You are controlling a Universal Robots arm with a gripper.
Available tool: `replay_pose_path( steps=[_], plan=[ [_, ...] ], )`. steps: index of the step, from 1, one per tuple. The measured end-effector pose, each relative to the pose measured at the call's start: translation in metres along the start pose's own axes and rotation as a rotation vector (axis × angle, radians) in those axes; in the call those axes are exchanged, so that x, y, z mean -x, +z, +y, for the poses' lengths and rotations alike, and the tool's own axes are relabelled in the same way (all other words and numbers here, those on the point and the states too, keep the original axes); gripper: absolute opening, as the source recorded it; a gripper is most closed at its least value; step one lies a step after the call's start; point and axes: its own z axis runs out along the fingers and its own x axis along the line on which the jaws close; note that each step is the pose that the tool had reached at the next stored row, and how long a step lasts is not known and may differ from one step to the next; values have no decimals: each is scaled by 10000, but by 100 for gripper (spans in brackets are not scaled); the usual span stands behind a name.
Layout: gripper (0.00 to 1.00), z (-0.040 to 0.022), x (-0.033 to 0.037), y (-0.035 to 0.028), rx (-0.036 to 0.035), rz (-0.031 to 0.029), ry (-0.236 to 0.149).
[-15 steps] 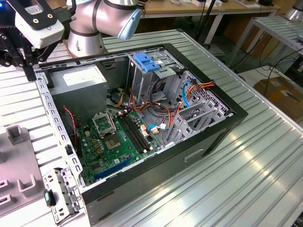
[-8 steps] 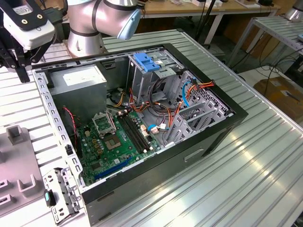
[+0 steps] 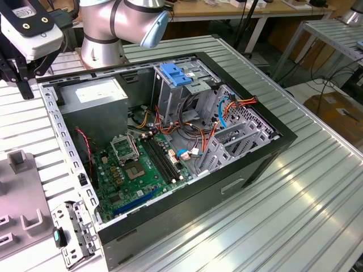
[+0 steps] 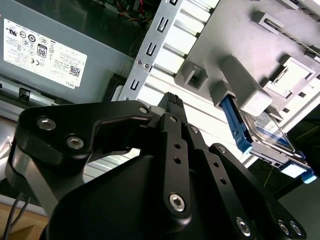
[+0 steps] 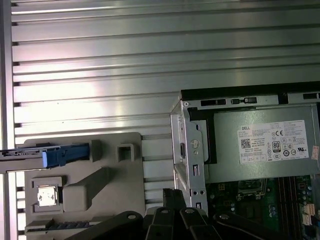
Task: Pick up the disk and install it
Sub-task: 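Reach for the disk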
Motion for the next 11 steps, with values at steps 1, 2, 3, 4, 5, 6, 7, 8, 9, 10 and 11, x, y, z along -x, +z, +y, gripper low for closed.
replay_pose_path(
  steps=[1, 2, 3, 4, 5, 6, 7, 8, 9, 10, 11],
  plan=[
    [11, 0, 0, 0, 0, 0, 0],
    [11, 0, 0, 0, 0, 0, 0],
    [11, 0, -1, 0, 0, 0, 0],
    [11, 0, -4, 0, 0, 0, 1],
    [11, -1, -9, 0, 0, 0, 1],
    [11, -1, -17, 0, 0, 0, 0],
    [11, -2, -23, 0, 0, 0, 0],
    [11, -2, -30, -1, 0, 0, 0],
    [11, -3, -41, -1, 0, -1, 0],
    [11, -4, -50, -1, 0, 0, 0],
    [11, -4, -62, -1, 0, 0, 0]
  ],
)
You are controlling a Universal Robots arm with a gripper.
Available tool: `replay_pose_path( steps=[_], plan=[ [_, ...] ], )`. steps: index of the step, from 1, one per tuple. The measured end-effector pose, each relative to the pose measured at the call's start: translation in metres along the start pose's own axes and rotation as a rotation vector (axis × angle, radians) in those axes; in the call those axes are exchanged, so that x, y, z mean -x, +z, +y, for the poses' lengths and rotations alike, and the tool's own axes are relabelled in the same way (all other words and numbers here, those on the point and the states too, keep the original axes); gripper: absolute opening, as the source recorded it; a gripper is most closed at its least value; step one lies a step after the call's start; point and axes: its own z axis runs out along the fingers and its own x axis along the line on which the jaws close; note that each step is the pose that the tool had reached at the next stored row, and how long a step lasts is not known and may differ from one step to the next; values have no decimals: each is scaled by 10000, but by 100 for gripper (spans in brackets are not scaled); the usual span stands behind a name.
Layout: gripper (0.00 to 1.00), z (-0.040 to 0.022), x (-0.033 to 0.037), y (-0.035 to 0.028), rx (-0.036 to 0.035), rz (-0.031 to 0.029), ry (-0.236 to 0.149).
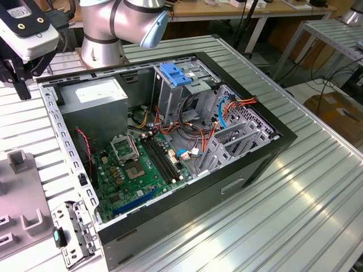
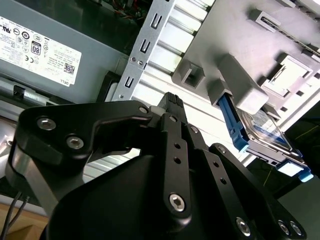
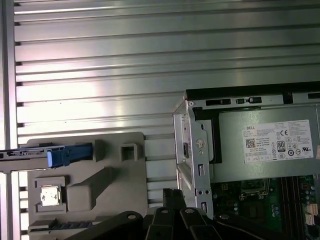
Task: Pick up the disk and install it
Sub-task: 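Reach for the disk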
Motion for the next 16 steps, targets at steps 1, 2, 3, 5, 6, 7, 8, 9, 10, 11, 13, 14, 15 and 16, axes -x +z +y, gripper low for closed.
replay_pose_path(
  steps=[1, 2, 3, 5, 6, 7, 8, 9, 10, 11, 13, 14, 15, 16],
  plan=[
    [11, 0, -11, 0, 0, 0, 0],
    [11, 1, -20, 0, 0, 0, 0],
    [11, 2, -34, 0, 0, 0, 0],
    [11, 7, -67, 0, 0, -1, -1],
    [11, 13, -96, -1, 0, 0, -1],
    [11, 18, -113, -1, 0, -1, -1],
    [11, 21, -126, -1, 1, -1, -1],
    [11, 25, -137, -1, 0, -1, -1],
    [11, 28, -149, -1, 1, 0, 0],
    [11, 32, -162, -1, 0, 0, 0],
    [11, 39, -188, -1, 0, 0, 0],
    [11, 42, -200, -1, 0, -1, 0],
    [11, 46, -215, -1, 0, 0, 0],
    [11, 49, -229, -1, 0, -1, 0]
  ],
)
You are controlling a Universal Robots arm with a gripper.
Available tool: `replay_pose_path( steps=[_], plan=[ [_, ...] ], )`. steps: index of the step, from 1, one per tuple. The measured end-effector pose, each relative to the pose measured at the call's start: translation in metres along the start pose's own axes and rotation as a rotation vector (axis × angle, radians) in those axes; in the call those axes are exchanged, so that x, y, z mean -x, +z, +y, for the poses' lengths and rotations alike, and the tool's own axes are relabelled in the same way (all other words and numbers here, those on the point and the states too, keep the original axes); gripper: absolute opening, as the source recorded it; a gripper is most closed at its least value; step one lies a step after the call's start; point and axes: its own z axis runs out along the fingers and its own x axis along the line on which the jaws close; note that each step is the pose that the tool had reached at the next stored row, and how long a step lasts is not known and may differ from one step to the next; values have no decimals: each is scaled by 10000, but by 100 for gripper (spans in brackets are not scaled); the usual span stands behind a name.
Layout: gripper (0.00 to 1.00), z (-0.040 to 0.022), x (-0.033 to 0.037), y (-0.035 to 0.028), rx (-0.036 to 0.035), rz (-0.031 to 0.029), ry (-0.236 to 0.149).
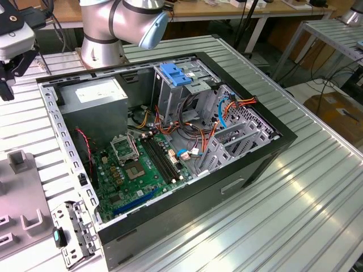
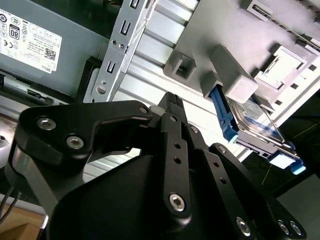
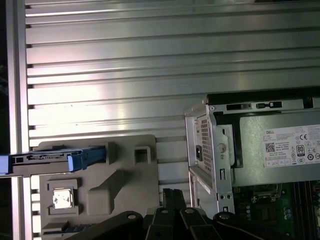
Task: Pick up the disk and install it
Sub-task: 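Reach for the disk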
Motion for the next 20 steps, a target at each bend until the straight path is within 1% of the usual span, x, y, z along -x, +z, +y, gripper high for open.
replay_pose_path(
  steps=[7, 11, 20],
  plan=[
    [11, 17, -120, -1, 0, 0, 0],
    [11, 16, -136, -2, 0, 0, -1],
    [11, 16, -139, -2, 0, 1, 0]
  ],
)
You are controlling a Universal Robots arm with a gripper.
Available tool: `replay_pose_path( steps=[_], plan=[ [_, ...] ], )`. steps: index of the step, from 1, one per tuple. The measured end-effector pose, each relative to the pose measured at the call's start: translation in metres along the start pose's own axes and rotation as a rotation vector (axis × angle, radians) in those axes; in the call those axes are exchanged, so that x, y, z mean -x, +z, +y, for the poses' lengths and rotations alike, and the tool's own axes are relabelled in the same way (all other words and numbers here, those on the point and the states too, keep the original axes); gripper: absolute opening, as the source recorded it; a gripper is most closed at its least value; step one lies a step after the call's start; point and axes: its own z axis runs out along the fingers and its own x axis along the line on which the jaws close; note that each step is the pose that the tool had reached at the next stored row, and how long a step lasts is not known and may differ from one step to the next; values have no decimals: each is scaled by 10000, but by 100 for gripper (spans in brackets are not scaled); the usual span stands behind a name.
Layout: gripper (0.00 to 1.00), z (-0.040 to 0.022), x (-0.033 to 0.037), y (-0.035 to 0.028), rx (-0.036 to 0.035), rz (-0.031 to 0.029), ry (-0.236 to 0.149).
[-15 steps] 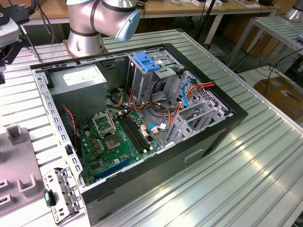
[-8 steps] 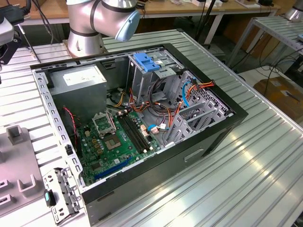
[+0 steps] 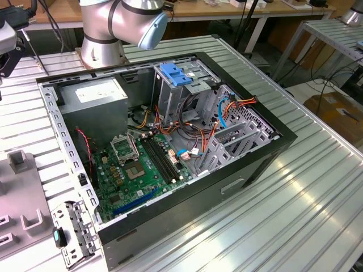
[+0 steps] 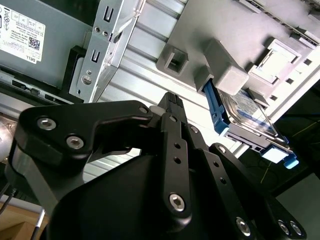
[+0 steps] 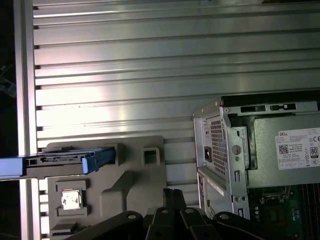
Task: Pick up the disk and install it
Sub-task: 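Reach for the disk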
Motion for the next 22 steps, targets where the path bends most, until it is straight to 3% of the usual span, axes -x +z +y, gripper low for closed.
replay_pose_path(
  steps=[22],
  plan=[
    [11, -1, -265, -4, 0, 0, 0]
  ],
)
